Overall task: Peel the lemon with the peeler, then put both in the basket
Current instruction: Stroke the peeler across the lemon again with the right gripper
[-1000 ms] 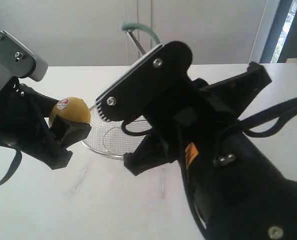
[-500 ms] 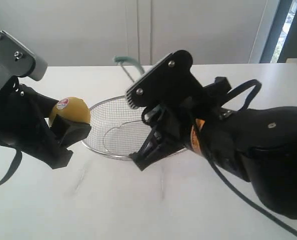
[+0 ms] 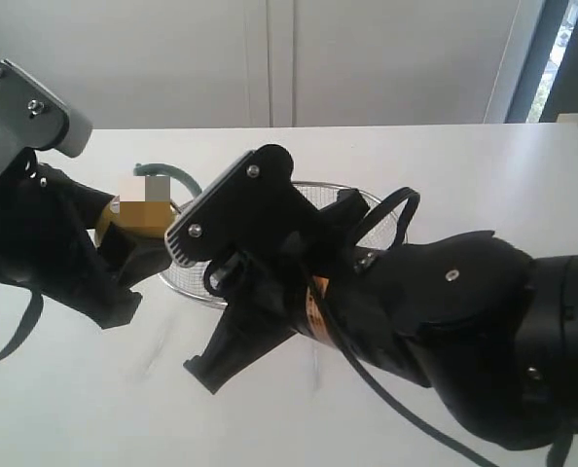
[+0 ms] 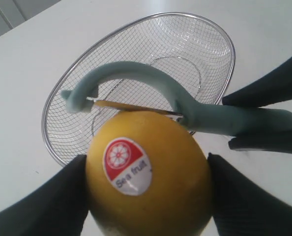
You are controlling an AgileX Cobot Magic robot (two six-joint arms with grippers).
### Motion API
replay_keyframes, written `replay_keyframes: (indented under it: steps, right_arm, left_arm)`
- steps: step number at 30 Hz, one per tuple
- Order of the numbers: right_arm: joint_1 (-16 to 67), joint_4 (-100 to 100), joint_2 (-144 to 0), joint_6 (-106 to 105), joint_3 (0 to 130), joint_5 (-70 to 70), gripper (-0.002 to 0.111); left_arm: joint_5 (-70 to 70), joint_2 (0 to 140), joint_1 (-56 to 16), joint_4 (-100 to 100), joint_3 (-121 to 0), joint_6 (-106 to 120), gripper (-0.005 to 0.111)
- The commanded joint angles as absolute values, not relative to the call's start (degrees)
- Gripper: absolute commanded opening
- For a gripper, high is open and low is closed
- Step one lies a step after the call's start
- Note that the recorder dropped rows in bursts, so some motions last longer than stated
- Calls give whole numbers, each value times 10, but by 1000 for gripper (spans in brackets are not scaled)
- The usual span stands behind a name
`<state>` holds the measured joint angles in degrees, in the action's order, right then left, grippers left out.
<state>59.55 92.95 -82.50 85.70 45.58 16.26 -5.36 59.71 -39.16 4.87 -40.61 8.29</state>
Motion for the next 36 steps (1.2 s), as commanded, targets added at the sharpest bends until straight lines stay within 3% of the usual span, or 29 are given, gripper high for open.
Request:
replay_keyframes:
  steps: [1, 36]
  right_arm:
    - [606, 935, -824, 862, 461, 173, 0]
    - [628, 932, -787, 863, 451, 228, 0]
  left_arm:
    - [-44, 593, -389, 55, -413, 77, 0]
    - [-44, 593, -389, 55, -413, 77, 0]
